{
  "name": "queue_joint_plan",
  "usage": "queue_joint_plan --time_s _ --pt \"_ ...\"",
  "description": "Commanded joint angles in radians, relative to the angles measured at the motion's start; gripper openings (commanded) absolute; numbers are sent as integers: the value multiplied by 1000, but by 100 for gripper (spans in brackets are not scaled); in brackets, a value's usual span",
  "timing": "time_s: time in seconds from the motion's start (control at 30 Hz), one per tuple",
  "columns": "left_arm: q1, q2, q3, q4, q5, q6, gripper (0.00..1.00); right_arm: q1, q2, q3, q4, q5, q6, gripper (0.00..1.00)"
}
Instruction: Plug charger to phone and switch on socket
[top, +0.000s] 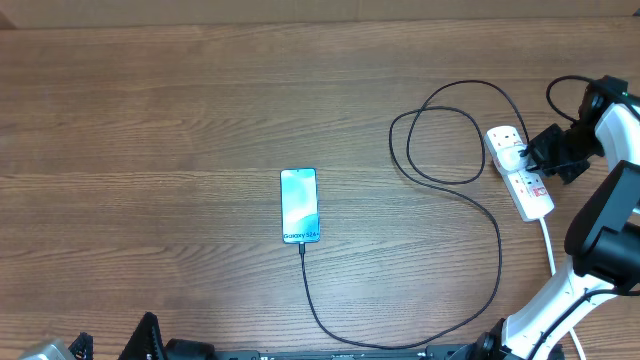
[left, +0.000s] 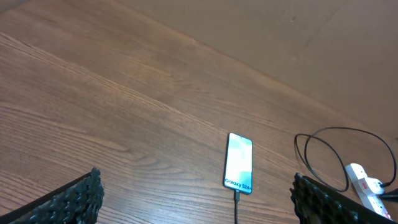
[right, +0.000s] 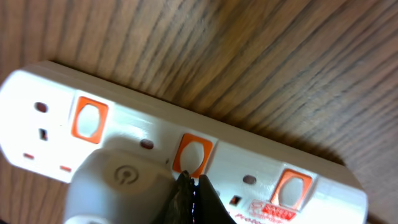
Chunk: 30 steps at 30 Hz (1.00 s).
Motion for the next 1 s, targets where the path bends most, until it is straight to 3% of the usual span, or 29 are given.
queue_joint_plan --time_s 0.0,0.37,0.97 --pt "7 -11 -3 0 -13 -13 100 14 0 74 -12 -29 -18 4" --pt "7 -11 -3 0 -13 -13 100 16 0 68 -27 -55 -35 4" --pt "7 -11 -3 0 -13 -13 100 101 21 -39 86 -74 -26 4"
